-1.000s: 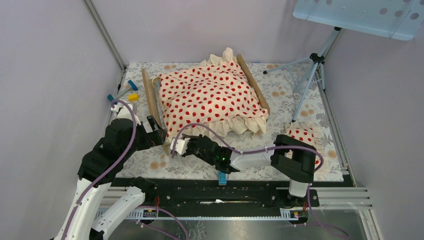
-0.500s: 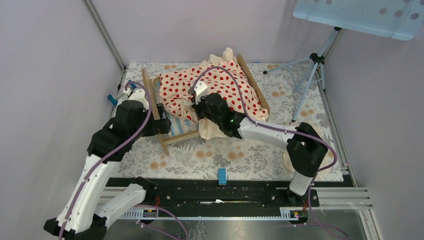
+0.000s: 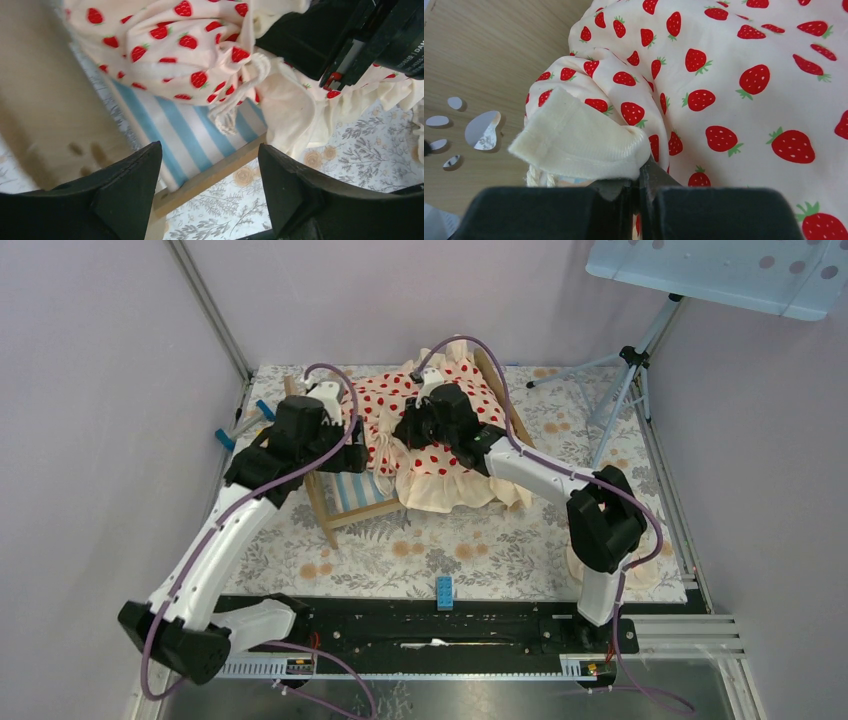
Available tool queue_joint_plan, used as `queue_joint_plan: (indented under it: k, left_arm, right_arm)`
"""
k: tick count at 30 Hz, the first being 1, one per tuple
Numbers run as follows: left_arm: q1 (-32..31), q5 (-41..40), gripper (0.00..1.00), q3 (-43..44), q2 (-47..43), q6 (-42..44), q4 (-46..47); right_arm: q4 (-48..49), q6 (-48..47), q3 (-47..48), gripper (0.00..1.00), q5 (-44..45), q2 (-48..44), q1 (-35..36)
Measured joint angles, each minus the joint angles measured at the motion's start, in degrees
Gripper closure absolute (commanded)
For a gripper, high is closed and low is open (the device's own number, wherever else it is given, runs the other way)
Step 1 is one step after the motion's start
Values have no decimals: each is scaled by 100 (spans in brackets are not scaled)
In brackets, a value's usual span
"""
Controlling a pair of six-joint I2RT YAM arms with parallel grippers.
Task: Set up the pet bed
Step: Cross the ropes on the bed frame.
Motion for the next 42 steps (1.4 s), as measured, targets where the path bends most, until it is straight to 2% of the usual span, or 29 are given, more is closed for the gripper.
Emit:
queue_joint_plan:
  k: [6,11,18,26,27,28,30,34,39,42]
  left_arm:
    - [-2,487,34,11,785,0,540]
    - [-2,573,43,-127,942,-48,966]
    - [-2,544,48,-238,1204,-125,1443]
    - [-2,551,49,-461,1384,-212,1631]
    - [-2,551,49,-466,1408,-225,1639]
    - [-2,549,47,-466,1436,-245,1655]
    - [-2,544,40,-466,1480,-291,1665]
    - [-2,444,35,-466,1427,-426,1578]
    - [-2,181,45,-466,890,-782,1298]
    - [-74,122,47,-520,459,-1099,1283]
  right_arm:
    - [-190,345,190,100,-522,188,-155]
    - [-275,501,201,100,-717,197,-234]
    - [-286,608,201,100,-848,197,-354]
    - [-289,713,234,100,-975,229,-398]
    - [-289,723,234,95,-977,240,-402]
    - [-291,739,234,100,-977,249,-404]
    - [-289,761,234,100,-1003,269,-420]
    - [-289,798,234,100,-1056,271,-442]
    - [-289,820,234,100,-1078,271,-472]
    - [-289,848,234,100,-1080,271,-481]
